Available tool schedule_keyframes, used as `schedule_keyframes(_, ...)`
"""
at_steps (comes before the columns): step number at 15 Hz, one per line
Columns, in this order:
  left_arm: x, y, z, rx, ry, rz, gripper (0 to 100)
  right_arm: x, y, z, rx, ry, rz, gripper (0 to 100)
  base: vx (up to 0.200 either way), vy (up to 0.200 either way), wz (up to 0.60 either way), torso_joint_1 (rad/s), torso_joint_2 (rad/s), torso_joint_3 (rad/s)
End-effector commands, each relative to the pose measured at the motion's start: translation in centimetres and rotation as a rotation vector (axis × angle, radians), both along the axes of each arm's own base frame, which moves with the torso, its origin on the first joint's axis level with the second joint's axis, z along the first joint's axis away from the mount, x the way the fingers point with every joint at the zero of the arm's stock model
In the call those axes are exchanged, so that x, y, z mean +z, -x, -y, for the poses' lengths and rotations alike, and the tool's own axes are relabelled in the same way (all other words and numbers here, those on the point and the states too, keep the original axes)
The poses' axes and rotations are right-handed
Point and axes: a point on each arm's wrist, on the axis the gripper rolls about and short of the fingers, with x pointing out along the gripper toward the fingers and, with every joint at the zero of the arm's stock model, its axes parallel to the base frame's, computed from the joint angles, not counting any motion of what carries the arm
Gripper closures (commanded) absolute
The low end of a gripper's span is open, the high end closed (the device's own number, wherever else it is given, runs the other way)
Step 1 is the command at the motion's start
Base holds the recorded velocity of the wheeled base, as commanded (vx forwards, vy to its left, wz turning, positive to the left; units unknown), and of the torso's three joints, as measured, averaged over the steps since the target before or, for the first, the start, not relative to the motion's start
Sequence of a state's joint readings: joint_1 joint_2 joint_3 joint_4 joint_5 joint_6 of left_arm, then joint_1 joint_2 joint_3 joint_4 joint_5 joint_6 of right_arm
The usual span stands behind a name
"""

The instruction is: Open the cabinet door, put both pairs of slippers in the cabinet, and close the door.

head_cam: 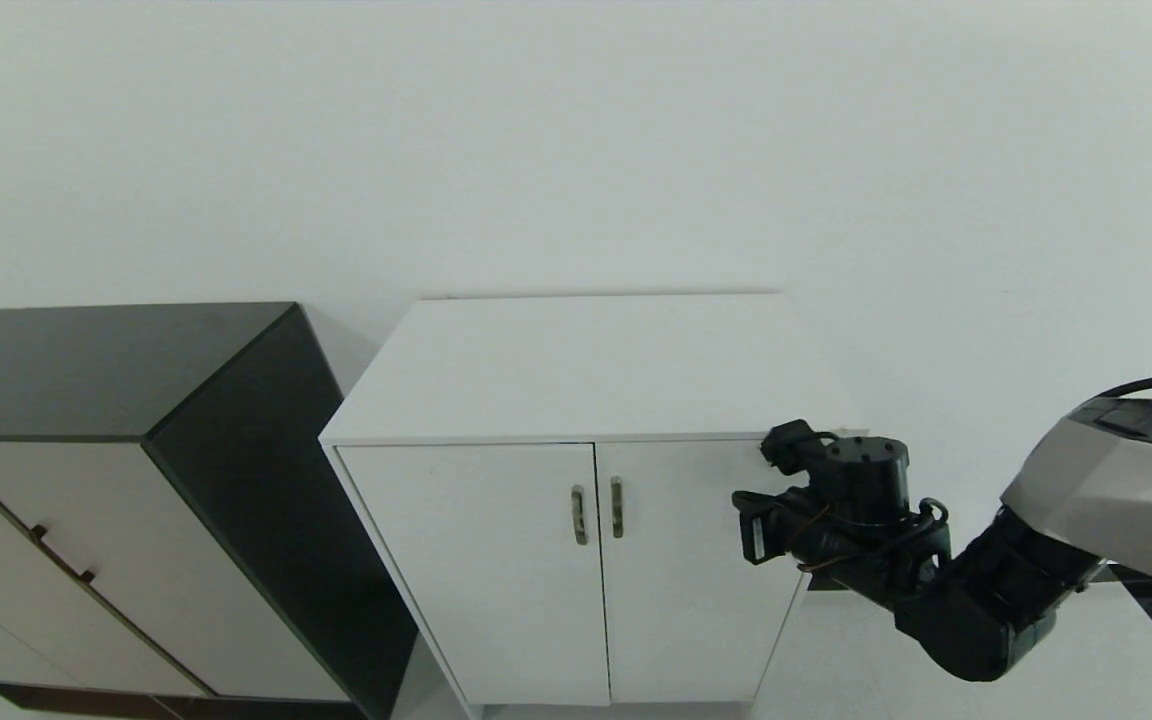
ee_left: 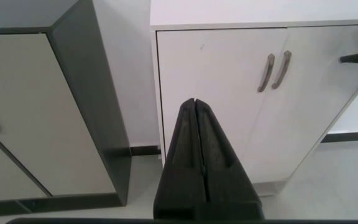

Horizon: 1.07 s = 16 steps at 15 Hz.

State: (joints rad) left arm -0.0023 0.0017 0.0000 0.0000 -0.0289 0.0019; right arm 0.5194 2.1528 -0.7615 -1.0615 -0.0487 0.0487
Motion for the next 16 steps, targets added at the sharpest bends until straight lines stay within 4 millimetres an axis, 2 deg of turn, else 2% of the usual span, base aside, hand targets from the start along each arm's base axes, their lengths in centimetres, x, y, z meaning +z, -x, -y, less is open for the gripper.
schedule_keyframes(1, 0.0, 0.0, 0.0, -0.001, 0.0, -0.001, 100, 4.6, 4.9, 2.8, -0.038, 0.001, 0.09, 100, 0.0, 0.0, 0.0, 0.0, 0.0, 0.0)
schedule_keyframes(3, 0.0, 0.0, 0.0, -0.001, 0.0, -0.001, 100, 7.0, 8.9, 5.9, -0.089, 0.001, 0.136, 100, 0.0, 0.0, 0.0, 0.0, 0.0, 0.0)
schedule_keyframes(4, 0.0, 0.0, 0.0, 0.001, 0.0, -0.001, 100, 7.5, 10.9, 7.8, -0.126, 0.015, 0.148, 100, 0.0, 0.0, 0.0, 0.0, 0.0, 0.0)
schedule_keyframes(7, 0.0, 0.0, 0.0, -0.001, 0.0, -0.001, 100, 7.7, 16.3, 12.8, -0.248, 0.05, 0.175, 100, 0.0, 0.0, 0.0, 0.0, 0.0, 0.0)
schedule_keyframes(8, 0.0, 0.0, 0.0, -0.001, 0.0, -0.001, 100, 7.7, 17.1, 13.4, -0.268, 0.05, 0.177, 100, 0.0, 0.0, 0.0, 0.0, 0.0, 0.0)
schedule_keyframes(9, 0.0, 0.0, 0.0, -0.001, 0.0, -0.001, 100, 7.4, 19.4, 15.3, -0.349, 0.06, 0.171, 100, 0.0, 0.0, 0.0, 0.0, 0.0, 0.0)
schedule_keyframes(12, 0.0, 0.0, 0.0, 0.001, 0.002, -0.001, 100, 7.1, 24.1, 17.5, -0.472, 0.072, 0.16, 100, 0.0, 0.0, 0.0, 0.0, 0.0, 0.0)
schedule_keyframes(16, 0.0, 0.0, 0.0, 0.001, 0.003, -0.001, 100, 6.4, 30.5, 18.3, -0.473, 0.059, 0.19, 100, 0.0, 0.0, 0.0, 0.0, 0.0, 0.0)
